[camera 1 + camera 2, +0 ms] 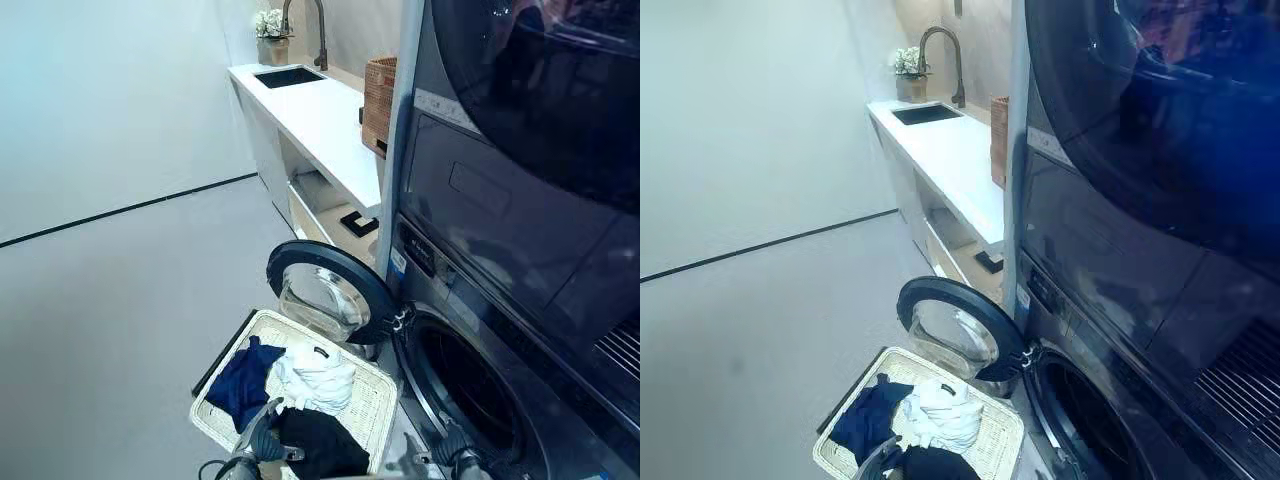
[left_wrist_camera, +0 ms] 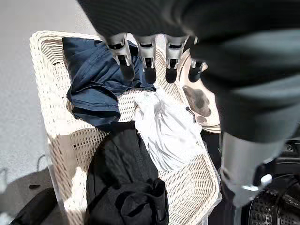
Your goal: Put the clothes into the washing machine.
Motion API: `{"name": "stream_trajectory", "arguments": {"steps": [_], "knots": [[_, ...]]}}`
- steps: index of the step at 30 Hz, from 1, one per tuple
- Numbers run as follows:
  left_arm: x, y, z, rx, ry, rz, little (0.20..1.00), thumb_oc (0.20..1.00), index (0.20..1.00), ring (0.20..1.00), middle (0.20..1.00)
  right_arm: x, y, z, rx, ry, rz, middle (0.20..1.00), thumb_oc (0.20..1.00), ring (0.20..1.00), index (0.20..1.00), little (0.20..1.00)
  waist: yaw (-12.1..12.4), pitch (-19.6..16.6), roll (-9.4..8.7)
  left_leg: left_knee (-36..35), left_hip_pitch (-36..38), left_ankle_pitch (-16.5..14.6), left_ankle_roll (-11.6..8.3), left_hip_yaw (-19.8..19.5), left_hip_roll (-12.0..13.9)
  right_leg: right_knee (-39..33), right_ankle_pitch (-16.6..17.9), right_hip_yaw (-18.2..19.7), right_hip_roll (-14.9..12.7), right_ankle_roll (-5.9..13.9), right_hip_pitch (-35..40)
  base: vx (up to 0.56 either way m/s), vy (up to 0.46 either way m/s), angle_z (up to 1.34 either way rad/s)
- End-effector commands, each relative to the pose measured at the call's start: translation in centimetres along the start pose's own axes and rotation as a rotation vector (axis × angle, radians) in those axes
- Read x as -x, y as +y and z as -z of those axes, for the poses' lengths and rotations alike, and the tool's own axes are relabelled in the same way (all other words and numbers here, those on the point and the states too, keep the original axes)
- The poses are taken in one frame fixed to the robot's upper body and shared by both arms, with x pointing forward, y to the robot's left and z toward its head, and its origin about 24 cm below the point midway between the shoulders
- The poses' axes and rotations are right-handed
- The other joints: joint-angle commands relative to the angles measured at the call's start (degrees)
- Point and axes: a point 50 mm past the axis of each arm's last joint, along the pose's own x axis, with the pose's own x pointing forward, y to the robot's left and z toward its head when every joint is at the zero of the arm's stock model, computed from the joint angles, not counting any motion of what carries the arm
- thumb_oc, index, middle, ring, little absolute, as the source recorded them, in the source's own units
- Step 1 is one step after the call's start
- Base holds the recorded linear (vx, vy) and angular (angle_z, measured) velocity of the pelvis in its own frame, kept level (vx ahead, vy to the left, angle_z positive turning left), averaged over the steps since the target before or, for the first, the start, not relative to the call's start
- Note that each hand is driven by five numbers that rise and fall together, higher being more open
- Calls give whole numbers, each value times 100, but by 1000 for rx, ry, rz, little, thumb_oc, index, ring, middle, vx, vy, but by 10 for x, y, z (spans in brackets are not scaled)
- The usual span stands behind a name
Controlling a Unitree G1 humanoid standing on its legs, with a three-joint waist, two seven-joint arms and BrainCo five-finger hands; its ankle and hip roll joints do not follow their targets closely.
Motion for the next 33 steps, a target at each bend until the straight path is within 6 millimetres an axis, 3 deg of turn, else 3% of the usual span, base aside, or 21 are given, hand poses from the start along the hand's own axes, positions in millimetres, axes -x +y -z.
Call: {"name": "stream_trajectory", "arguments": {"steps": [1,18,24,31,33], "knots": [[-20,20,-27,-24,-89,-71,1000,1000,1000,1000,1000,-11,-5,-32,24,-86,21,1000,1000,1000,1000,1000,154,323,-405,5,424,-552,441,175,-547,48,307,479,-337,426,-26,36,196,-203],[-19,19,-25,-3,-81,-61,1000,1000,1000,1000,1000,-11,-4,-30,-1,-69,19,1000,1000,1000,1000,1000,191,316,-407,5,419,-554,432,144,-567,25,311,419,-359,438,-4,0,0,0],[-19,29,-29,35,-124,-186,1000,1000,1000,1000,1000,-11,-5,-31,-4,-73,28,1000,1000,1000,1000,1000,201,376,-391,5,391,-529,420,130,-569,47,323,431,-367,444,-47,0,0,0],[-26,58,-60,60,-284,-400,1000,1000,1000,1000,1000,-17,-19,-46,-32,-141,66,1000,1000,1000,1000,1000,234,664,-366,5,119,-422,373,135,-515,96,393,394,-374,428,-318,-18,0,0],[-30,72,-77,40,-358,-475,1000,1000,1000,1000,1000,-21,-27,-60,-51,-185,92,1000,1000,1000,1000,1000,235,883,-312,56,-53,-327,391,189,-468,633,198,385,-388,379,-665,-127,38,-1]]}}
